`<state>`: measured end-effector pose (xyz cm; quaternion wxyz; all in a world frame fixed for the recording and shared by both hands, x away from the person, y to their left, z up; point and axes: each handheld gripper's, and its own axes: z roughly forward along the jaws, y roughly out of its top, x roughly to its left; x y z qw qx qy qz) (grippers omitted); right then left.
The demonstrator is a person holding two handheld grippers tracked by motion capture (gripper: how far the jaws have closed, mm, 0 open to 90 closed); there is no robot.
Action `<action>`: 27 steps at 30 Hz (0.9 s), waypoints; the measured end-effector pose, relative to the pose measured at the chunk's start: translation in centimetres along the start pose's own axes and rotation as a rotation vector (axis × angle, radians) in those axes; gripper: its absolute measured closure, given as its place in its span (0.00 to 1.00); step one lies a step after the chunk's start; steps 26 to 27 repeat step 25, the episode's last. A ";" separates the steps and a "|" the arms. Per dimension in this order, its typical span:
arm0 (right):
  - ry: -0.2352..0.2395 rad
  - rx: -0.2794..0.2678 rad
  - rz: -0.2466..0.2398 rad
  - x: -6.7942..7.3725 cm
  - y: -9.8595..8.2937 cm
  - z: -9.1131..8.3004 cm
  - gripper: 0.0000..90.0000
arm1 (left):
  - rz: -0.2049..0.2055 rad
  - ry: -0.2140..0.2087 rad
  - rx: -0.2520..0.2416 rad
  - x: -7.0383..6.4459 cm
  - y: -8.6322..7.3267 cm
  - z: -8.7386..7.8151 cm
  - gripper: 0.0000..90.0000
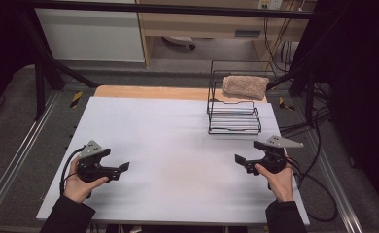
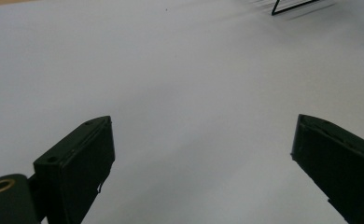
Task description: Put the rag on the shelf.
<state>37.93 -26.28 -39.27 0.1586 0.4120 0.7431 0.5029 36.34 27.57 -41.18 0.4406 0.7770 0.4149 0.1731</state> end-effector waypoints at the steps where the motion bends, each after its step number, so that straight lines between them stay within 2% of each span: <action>1: 0.001 0.004 0.004 0.0 -0.5 0.0 0.01 | -0.008 -0.001 0.000 0.2 -0.4 -0.1 0.06; 7: 0.018 0.016 0.018 -0.3 -3.1 -0.1 0.01 | -0.006 -0.006 0.017 0.8 -2.1 -0.4 0.07; 10: 0.025 0.050 0.013 -0.5 -4.2 -0.1 0.01 | -0.003 -0.013 0.014 0.8 -2.6 -0.4 0.07; 15: 0.042 0.088 0.034 -0.4 -5.7 -0.1 0.01 | 0.002 -0.021 0.025 1.0 -3.2 -0.1 0.07; 18: 0.042 0.110 0.022 -0.3 -6.1 0.0 0.01 | 0.005 -0.025 0.040 1.0 -3.5 0.1 0.07; 27: 0.045 0.112 0.027 -0.3 -6.2 -0.1 0.01 | 0.003 -0.024 0.042 1.1 -3.6 0.0 0.06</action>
